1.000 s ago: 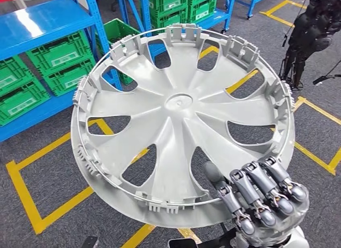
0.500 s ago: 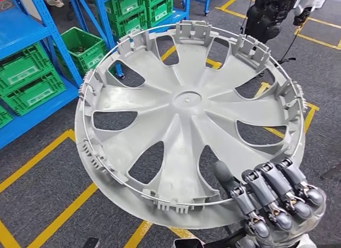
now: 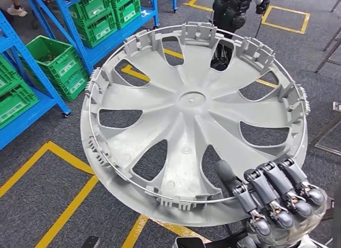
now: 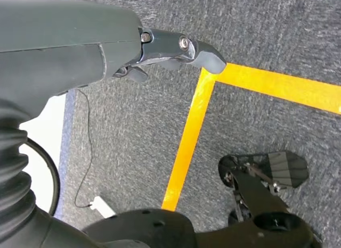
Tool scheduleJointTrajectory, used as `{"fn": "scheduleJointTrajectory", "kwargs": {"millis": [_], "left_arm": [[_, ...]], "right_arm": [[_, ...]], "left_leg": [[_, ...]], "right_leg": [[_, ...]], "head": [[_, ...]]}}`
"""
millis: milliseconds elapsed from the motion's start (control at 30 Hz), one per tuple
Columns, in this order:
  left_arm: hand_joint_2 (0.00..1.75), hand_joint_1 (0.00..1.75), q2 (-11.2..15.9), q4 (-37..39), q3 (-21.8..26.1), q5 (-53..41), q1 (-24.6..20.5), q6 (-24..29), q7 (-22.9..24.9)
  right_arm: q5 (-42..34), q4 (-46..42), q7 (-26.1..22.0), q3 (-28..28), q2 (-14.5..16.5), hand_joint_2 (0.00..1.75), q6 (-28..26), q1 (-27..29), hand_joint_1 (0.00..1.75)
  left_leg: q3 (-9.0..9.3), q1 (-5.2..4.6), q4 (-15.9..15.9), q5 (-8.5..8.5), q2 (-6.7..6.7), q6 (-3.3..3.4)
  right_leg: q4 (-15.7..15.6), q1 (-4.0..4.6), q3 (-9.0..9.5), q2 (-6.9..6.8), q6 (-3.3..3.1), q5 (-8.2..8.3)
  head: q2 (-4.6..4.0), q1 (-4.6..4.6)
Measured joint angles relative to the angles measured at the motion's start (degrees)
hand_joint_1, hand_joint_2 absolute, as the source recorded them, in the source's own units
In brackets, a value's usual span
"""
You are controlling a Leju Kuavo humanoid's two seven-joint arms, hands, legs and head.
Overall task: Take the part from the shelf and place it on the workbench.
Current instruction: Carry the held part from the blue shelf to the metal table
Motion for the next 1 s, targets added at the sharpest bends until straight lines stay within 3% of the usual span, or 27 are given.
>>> {"fn": "scheduleJointTrajectory", "kwargs": {"millis": [67, 167, 200, 233, 267, 300, 367, 433, 467, 500, 567, 600, 667, 733, 767, 800, 867, 933, 1000], "left_arm": [[1.75, 0.0, 0.14, 0.0, -0.04, 0.03, -0.13, -0.01, 0.0], [1.75, 0.0, 0.31, 0.0, -0.23, 0.04, -0.06, -0.09, 0.07], [1.75, 0.0, 0.36, 0.01, -0.34, 0.04, 0.03, -0.13, 0.14], [1.75, 0.0, 0.41, 0.01, -0.45, 0.05, 0.1, -0.16, 0.23], [1.75, 0.0, 0.46, 0.02, -0.54, 0.05, 0.12, -0.19, 0.32], [1.75, 0.0, 0.5, 0.02, -0.6, 0.05, 0.1, -0.19, 0.39], [1.75, 0.0, 0.58, 0.02, -0.7, 0.05, 0.03, -0.2, 0.49], [1.75, 0.0, 0.62, 0.02, -0.83, 0.05, -0.04, -0.21, 0.54], [1.75, 0.0, 0.61, 0.02, -0.87, 0.07, -0.09, -0.22, 0.58], [1.75, 0.0, 0.53, 0.02, -0.9, 0.08, -0.14, -0.22, 0.61], [1.75, 0.0, 0.47, 0.03, -0.92, 0.12, -0.24, -0.22, 0.68], [1.75, 0.0, 0.45, 0.04, -0.92, 0.13, -0.26, -0.22, 0.68], [1.75, 0.0, 0.51, 0.04, -0.93, 0.14, -0.18, -0.22, 0.68], [1.75, 0.0, 0.54, 0.04, -0.95, 0.15, -0.07, -0.22, 0.68], [1.75, 0.0, 0.54, 0.04, -0.95, 0.16, -0.08, -0.22, 0.68], [1.75, 0.0, 0.51, 0.04, -0.95, 0.16, -0.14, -0.22, 0.69], [1.75, 0.0, 0.47, 0.04, -0.95, 0.16, -0.26, -0.22, 0.69], [1.75, 0.0, 0.46, 0.04, -0.95, 0.16, -0.29, -0.22, 0.69], [1.75, 0.0, 0.45, 0.04, -0.96, 0.17, -0.32, -0.22, 0.69]], "right_arm": [[0.0, 0.28, 0.28, -0.03, 0.16, 1.75, 0.0, 0.09, 1.75], [0.0, 0.91, 0.72, -0.08, 0.44, 1.75, 0.02, 0.14, 1.75], [0.0, 1.16, 0.84, -0.12, 0.45, 1.75, 0.02, 0.18, 1.75], [0.0, 1.41, 0.95, -0.16, 0.45, 1.75, 0.02, 0.26, 1.75], [0.0, 1.66, 1.06, -0.19, 0.45, 1.75, 0.02, 0.34, 1.75], [0.0, 1.89, 1.15, -0.21, 0.45, 1.75, 0.02, 0.4, 1.75], [0.0, 2.25, 1.3, -0.22, 0.49, 1.75, 0.02, 0.43, 1.75], [0.0, 2.51, 1.38, -0.22, 0.59, 1.75, 0.01, 0.44, 1.75], [0.0, 2.6, 1.41, -0.23, 0.65, 1.75, 0.0, 0.49, 1.75], [0.0, 2.66, 1.43, -0.23, 0.7, 1.75, -0.01, 0.57, 1.75], [0.0, 2.7, 1.44, -0.23, 0.75, 1.75, -0.01, 0.67, 1.75], [0.0, 2.72, 1.44, -0.22, 0.76, 1.75, -0.01, 0.64, 1.75], [0.0, 2.8, 1.44, -0.21, 0.78, 1.75, -0.01, 0.59, 1.75], [0.0, 2.93, 1.45, -0.22, 0.78, 1.75, -0.01, 0.69, 1.75], [0.0, 2.99, 1.45, -0.23, 0.78, 1.75, -0.01, 0.72, 1.75], [0.0, 3.04, 1.45, -0.25, 0.78, 1.75, -0.01, 0.75, 1.75], [0.0, 3.07, 1.44, -0.25, 0.78, 1.75, -0.01, 0.7, 1.75], [0.0, 3.08, 1.45, -0.26, 0.78, 1.75, -0.01, 0.63, 1.75], [0.0, 3.08, 1.51, -0.28, 0.78, 1.75, -0.01, 0.66, 1.75]], "left_leg": [[-0.45, 0.19, 1.54, -1.4, -1.3, -0.58], [-4.62, 0.39, 11.36, -6.63, -4.62, -1.04], [-6.04, 0.4, 14.46, -7.64, -4.92, -1.09], [-6.74, 0.39, 15.8, -7.52, -5.04, -1.09], [-6.51, 0.4, 15.02, -6.31, -5.15, -1.03], [-5.31, 0.43, 12.09, -4.18, -5.5, -0.92], [-2.17, 0.68, 4.67, -0.64, -7.71, -0.63], [-0.66, 0.79, 1.05, 0.07, -9.57, -0.34], [-0.6, 0.71, 0.77, -0.06, -9.66, -0.16], [-0.62, 0.72, 0.61, 0.01, -9.09, 0.14], [-0.54, 0.89, 0.09, 0.36, -7.86, 0.87], [-0.5, 0.98, -0.15, 0.49, -7.17, 1.2], [-0.48, 0.81, -0.2, 0.5, -5.76, 1.57], [-0.47, 0.67, -0.18, 0.42, -4.23, 1.64], [-0.45, 0.65, -0.17, 0.37, -3.54, 1.62], [-0.37, 0.65, -0.16, 0.29, -2.92, 1.54], [-0.12, 0.46, -0.1, 0.03, -1.88, 1.2], [0.04, 0.16, -0.02, -0.17, -0.97, 0.69], [0.24, 0.07, -0.12, -0.2, 0.05, 0.14]], "right_leg": [[-0.34, -0.29, 0.02, 1.12, -0.74, 0.4], [-0.46, -0.48, 0.04, 2.89, -1.35, 0.62], [-0.44, -0.45, 0.06, 3.61, -1.39, 0.62], [-0.4, -0.42, 0.08, 4.38, -1.39, 0.62], [-0.32, -0.42, 0.1, 5.14, -1.38, 0.62], [-0.2, -0.44, 0.13, 5.89, -1.34, 0.61], [0.21, -0.41, -0.03, 7.21, -1.07, 0.5], [0.48, -0.5, -0.58, 8.36, -0.4, 0.59], [0.49, -0.59, -0.89, 8.91, 0.01, 0.74], [0.4, -0.71, -1.17, 9.43, 0.4, 0.89], [1.45, -0.65, -2.14, 8.27, 0.98, 0.13], [3.57, -0.58, -3.27, 6.82, 1.22, -1.11], [10.71, -0.67, -6.67, 4.0, 1.64, -4.55], [16.06, -0.83, -9.25, 3.18, 1.92, -6.13], [15.81, -0.85, -9.11, 2.99, 1.95, -5.44], [13.14, -0.84, -7.68, 2.62, 1.88, -3.79], [4.91, -0.52, -3.16, 0.36, 1.45, -0.63], [0.37, -0.07, -0.6, -1.2, 0.74, 0.33], [0.09, 0.1, -0.59, -0.3, 0.05, 0.34]], "head": [[-0.01, -0.2], [-0.01, -0.68], [-0.01, -0.72], [-0.01, -0.7], [-0.01, -0.72], [-0.01, -0.72], [-0.01, -0.69], [-0.01, -0.68], [-0.01, -0.67], [0.0, -0.69], [0.0, -0.41], [0.0, -0.2], [0.0, 0.26], [-0.01, 0.3], [-0.01, 0.29], [-0.01, 0.3], [-0.01, 0.31], [-0.01, 0.25], [-0.01, 0.22]]}}
